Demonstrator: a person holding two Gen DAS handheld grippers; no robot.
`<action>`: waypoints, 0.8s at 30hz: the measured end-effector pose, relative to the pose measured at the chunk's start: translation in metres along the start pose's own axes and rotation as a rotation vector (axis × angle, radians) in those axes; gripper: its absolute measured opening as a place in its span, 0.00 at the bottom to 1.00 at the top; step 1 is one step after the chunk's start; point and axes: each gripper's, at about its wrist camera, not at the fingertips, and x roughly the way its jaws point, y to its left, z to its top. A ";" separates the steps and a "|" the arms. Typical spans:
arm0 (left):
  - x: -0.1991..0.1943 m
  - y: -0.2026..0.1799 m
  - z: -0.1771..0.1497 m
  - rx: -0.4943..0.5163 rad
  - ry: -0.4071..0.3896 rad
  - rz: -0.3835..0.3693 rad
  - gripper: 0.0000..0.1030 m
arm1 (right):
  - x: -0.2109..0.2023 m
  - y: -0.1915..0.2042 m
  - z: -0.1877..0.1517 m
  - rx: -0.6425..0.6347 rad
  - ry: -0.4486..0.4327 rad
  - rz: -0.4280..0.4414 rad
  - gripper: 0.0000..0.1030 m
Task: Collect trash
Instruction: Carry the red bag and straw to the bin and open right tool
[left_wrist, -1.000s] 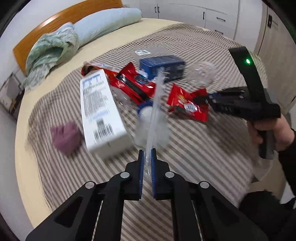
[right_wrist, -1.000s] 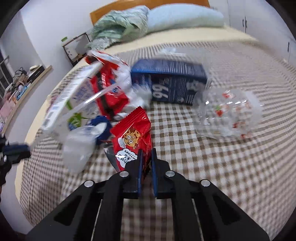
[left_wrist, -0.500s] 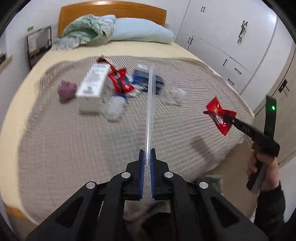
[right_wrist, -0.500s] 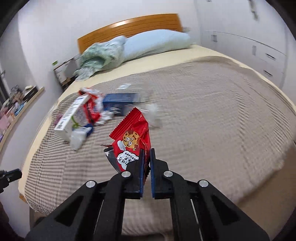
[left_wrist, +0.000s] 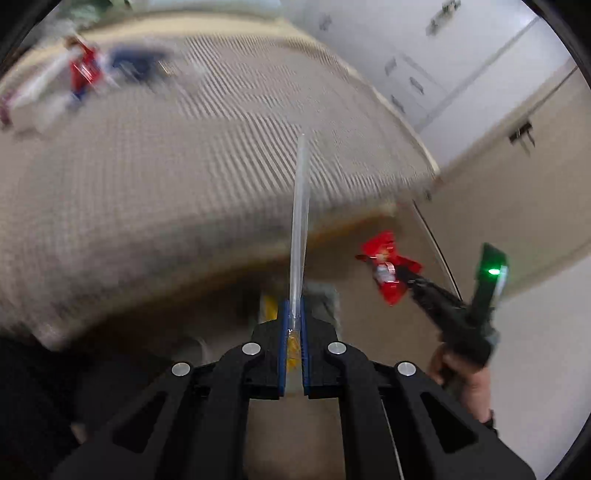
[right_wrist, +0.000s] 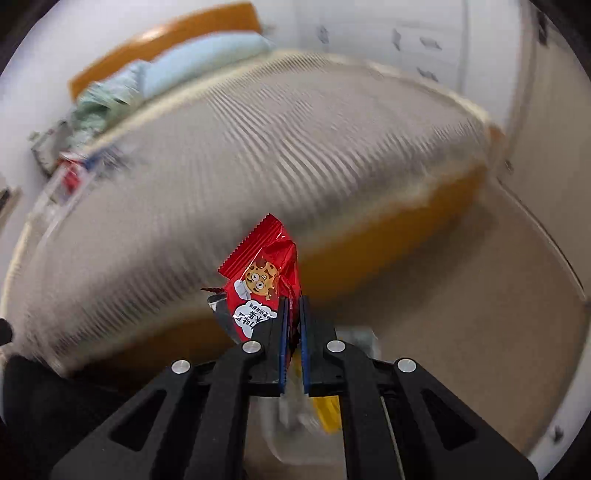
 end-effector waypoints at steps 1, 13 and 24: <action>0.015 -0.007 -0.007 0.002 0.040 -0.008 0.03 | 0.012 -0.012 -0.016 0.014 0.042 -0.012 0.06; 0.118 -0.029 -0.047 0.051 0.302 0.068 0.03 | 0.176 -0.051 -0.089 0.120 0.360 0.002 0.28; 0.216 -0.004 -0.074 -0.151 0.577 0.070 0.03 | 0.145 -0.094 -0.080 0.252 0.235 -0.071 0.61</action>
